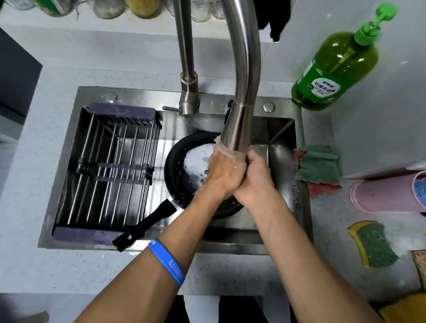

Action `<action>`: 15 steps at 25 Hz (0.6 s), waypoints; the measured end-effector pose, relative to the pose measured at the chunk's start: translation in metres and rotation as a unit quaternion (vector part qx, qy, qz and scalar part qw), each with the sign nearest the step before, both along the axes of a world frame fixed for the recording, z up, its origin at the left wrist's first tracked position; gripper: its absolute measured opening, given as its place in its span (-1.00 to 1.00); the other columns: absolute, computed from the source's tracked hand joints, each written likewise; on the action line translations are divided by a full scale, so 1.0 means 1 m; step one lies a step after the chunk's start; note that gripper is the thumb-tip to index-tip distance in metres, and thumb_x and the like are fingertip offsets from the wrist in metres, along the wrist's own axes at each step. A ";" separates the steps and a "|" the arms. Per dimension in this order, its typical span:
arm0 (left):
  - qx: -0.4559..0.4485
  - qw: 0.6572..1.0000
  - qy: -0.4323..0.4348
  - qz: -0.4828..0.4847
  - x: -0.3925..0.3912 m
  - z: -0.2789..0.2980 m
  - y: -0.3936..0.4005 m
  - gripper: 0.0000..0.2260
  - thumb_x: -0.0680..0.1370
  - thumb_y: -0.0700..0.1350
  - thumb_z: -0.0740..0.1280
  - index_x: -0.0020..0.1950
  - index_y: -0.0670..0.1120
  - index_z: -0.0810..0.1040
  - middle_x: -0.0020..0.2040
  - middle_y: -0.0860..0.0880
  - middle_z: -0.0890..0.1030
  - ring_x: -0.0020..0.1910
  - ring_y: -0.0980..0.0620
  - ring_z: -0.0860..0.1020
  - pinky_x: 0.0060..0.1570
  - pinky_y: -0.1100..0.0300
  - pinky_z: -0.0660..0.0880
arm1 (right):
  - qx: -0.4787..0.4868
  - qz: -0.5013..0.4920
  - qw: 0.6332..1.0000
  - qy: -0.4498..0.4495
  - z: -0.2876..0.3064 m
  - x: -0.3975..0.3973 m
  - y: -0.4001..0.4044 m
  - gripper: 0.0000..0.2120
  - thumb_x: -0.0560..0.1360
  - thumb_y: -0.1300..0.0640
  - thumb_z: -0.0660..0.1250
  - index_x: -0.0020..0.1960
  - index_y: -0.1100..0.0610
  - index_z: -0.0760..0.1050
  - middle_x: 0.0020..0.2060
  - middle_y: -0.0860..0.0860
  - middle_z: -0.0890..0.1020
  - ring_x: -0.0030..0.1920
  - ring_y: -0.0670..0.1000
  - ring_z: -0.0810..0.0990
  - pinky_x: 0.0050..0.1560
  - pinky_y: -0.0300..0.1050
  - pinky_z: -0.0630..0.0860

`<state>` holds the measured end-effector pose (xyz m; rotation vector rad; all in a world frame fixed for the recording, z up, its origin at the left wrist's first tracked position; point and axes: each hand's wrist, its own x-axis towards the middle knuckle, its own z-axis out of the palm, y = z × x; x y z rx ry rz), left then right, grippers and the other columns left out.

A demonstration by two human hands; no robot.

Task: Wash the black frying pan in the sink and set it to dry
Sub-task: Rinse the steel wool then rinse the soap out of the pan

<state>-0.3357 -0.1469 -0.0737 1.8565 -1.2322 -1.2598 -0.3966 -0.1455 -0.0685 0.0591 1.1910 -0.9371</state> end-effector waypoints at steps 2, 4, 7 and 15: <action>-0.022 0.988 -0.106 -0.114 0.004 0.007 0.001 -0.71 0.57 0.14 0.10 0.01 0.04 0.55 0.00 -0.11 0.59 0.15 -0.12 0.52 0.41 -0.08 0.29 | 0.007 -0.023 0.998 -0.053 0.000 -0.002 -0.003 -0.58 0.58 0.00 0.28 0.26 0.30 0.58 0.18 0.23 0.65 0.20 0.21 0.65 0.23 0.13 0.57; -0.038 0.980 -0.173 -0.095 0.014 0.015 -0.003 -0.84 0.57 0.00 0.18 -0.10 0.01 0.53 -0.13 -0.04 0.56 0.06 -0.16 0.54 0.22 -0.05 0.41 | -0.006 0.015 0.999 -0.040 0.004 -0.002 0.000 -0.71 0.61 0.12 0.24 0.18 0.27 0.59 0.05 0.21 0.69 0.04 0.15 0.71 -0.07 0.02 0.67; 0.008 0.988 0.096 0.124 0.023 0.016 -0.002 -0.84 0.56 -0.14 0.24 -0.16 -0.11 0.56 -0.25 -0.02 0.63 -0.17 -0.06 0.63 -0.11 0.08 0.57 | -0.017 0.035 0.999 -0.027 0.004 0.004 0.001 -0.75 0.52 0.30 0.29 0.17 0.22 0.60 -0.05 0.15 0.70 -0.07 0.10 0.70 -0.23 -0.08 0.65; 0.120 0.806 0.491 0.308 0.022 0.010 0.010 -0.62 0.66 0.08 0.15 -0.19 -0.03 0.64 -0.47 0.09 0.48 -0.46 0.16 0.47 -0.21 0.26 0.46 | -0.078 0.064 0.994 -0.047 -0.008 0.003 -0.004 -0.61 0.37 0.31 0.37 0.20 0.24 0.54 -0.19 0.06 0.71 -0.34 -0.07 0.60 -0.44 -0.24 0.49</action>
